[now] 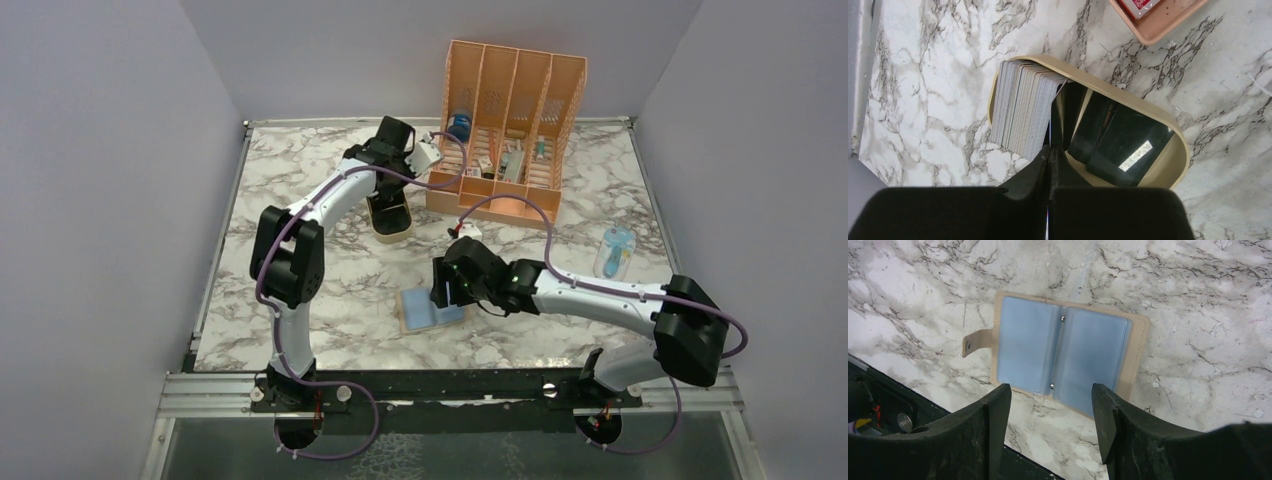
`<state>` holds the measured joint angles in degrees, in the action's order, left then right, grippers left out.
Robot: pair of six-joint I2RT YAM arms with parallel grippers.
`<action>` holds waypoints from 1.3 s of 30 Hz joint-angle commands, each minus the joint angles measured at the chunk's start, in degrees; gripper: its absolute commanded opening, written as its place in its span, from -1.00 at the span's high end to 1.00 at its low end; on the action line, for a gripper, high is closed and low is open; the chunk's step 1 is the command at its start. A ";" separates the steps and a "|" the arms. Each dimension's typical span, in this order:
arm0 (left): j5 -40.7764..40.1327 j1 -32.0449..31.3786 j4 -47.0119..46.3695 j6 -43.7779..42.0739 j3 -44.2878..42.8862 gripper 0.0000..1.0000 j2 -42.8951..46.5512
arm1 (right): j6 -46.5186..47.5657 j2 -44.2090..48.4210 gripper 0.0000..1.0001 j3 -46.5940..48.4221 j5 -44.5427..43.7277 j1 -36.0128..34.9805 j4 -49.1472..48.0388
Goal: Put the credit cards into the card holder
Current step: Pick up the credit card from the storage box.
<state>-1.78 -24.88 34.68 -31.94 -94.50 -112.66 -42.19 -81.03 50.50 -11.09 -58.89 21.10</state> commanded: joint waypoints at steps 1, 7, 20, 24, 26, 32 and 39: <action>0.48 -0.07 0.37 6.30 -2.87 1.00 3.97 | -0.26 2.07 -0.21 -0.71 -0.75 -0.27 -0.89; 5.82 -0.08 0.32 16.07 -1.71 1.00 7.81 | 2.41 3.00 -0.21 -0.72 1.99 0.01 -2.83; 15.37 -0.05 -3.84 32.53 9.59 1.00 21.67 | 4.68 7.90 -0.22 -2.74 13.63 8.00 -11.81; 15.38 -0.02 -4.87 40.76 13.44 1.00 25.32 | 3.13 9.14 -0.21 -4.23 13.39 8.00 -12.36; 16.06 0.05 -4.84 45.46 15.40 1.00 27.09 | 2.99 9.24 -0.21 -5.13 12.57 8.02 -11.66; 25.81 0.04 -7.90 58.05 25.20 1.00 31.09 | 5.16 8.13 -0.10 -5.94 8.06 8.00 -6.39; 26.61 -0.05 -18.72 71.44 40.94 1.00 40.78 | 6.07 6.23 0.01 -7.10 5.13 8.00 -3.24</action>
<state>22.15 -24.84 23.94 28.45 -59.59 -77.87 -37.39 -73.23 44.25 -2.74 -50.68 15.09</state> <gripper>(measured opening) 0.009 0.511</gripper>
